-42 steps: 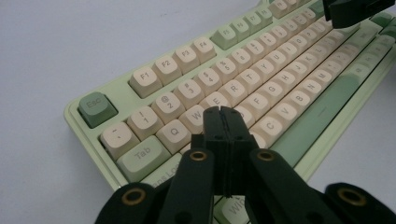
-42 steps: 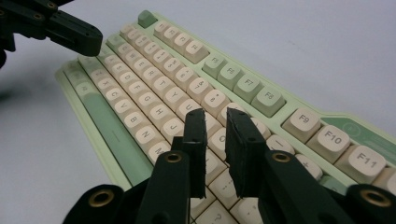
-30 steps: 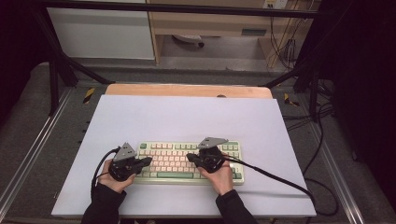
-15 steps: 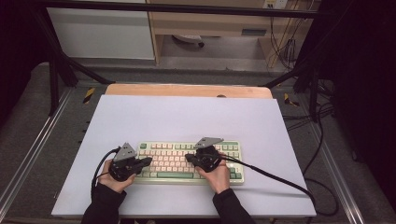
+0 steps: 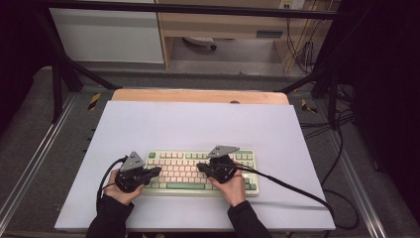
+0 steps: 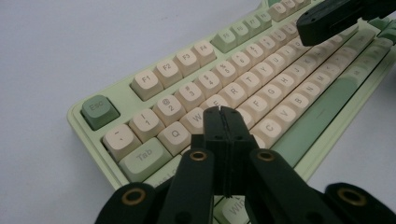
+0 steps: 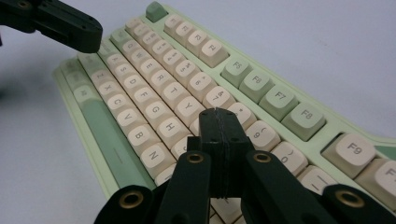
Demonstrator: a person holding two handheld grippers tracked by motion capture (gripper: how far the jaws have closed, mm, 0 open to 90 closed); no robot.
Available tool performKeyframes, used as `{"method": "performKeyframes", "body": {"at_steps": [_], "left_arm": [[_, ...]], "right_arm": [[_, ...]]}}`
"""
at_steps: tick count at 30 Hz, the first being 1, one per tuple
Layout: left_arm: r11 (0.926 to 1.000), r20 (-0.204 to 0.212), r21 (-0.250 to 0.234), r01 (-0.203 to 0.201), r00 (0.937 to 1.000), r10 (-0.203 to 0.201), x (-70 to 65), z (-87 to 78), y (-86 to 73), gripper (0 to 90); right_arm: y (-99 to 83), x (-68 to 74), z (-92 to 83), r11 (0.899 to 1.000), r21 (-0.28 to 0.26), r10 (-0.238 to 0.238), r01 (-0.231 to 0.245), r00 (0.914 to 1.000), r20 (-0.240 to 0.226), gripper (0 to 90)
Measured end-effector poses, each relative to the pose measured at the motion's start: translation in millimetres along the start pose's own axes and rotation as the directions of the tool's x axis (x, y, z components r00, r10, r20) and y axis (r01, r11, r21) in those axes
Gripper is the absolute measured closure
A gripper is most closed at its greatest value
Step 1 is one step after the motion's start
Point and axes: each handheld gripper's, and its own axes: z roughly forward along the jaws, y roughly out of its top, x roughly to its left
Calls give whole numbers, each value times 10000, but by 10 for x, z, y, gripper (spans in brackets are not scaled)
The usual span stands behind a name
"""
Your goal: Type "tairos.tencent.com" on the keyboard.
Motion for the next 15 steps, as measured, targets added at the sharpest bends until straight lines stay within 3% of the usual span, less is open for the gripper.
{"method": "performKeyframes", "body": {"at_steps": [15], "left_arm": [[9999, 11, -87, -51, 10000, 51, -48, -4, 39, 900]], "right_arm": [[-33, -60, -287, 9999, -79, -75, 76, 10000, 62, 900]]}}
